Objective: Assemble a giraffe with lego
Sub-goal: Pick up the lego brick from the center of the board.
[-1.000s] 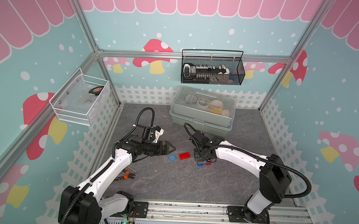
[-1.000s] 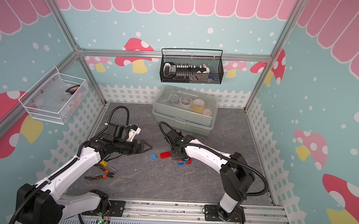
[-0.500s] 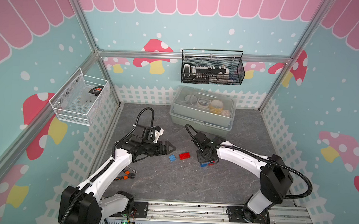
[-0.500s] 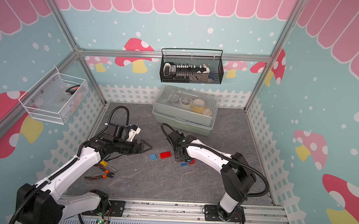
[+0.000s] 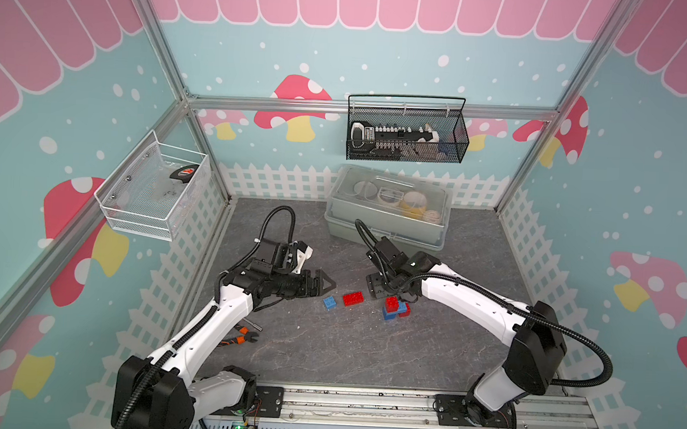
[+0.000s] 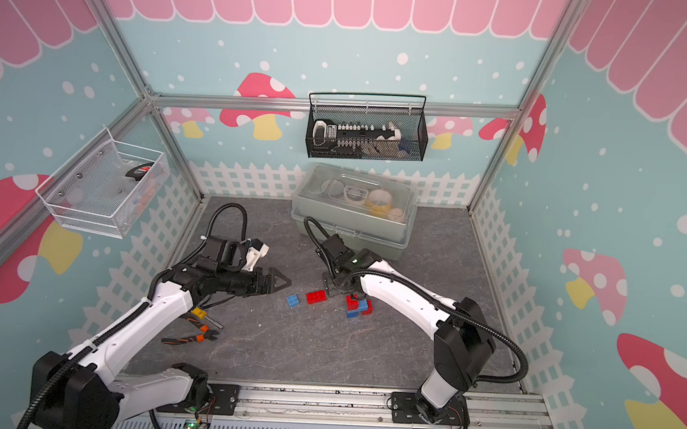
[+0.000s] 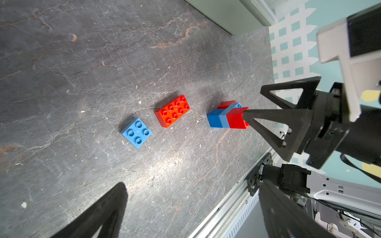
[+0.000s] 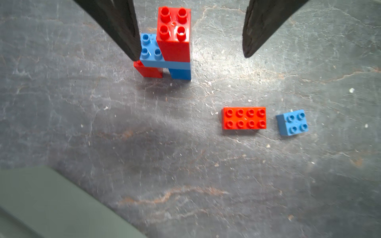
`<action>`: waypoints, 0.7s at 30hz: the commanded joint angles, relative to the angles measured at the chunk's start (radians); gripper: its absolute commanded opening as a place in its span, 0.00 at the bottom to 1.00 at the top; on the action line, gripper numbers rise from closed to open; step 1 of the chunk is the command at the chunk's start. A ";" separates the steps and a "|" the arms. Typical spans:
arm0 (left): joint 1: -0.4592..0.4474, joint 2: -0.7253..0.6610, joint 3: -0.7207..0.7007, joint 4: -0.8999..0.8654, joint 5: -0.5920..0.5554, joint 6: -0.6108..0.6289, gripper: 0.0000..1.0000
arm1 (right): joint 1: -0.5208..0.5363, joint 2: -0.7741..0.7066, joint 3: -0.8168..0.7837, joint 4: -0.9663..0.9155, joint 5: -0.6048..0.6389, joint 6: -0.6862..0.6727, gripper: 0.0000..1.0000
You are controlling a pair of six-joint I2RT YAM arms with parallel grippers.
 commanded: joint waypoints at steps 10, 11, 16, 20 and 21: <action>0.013 -0.010 -0.002 -0.002 -0.019 0.000 0.99 | 0.050 0.248 0.194 0.010 -0.080 -0.006 0.87; 0.014 -0.011 -0.002 -0.002 -0.020 0.000 0.99 | 0.055 0.283 0.200 0.012 -0.078 -0.001 0.86; 0.019 -0.014 -0.001 -0.001 -0.012 -0.002 0.99 | 0.068 0.354 0.215 0.038 -0.080 0.027 0.82; 0.021 -0.017 -0.004 0.000 -0.011 -0.002 0.99 | 0.072 0.388 0.219 0.051 -0.079 0.033 0.80; 0.021 -0.016 -0.003 -0.001 -0.009 -0.001 0.99 | 0.073 0.396 0.220 0.053 -0.075 0.035 0.80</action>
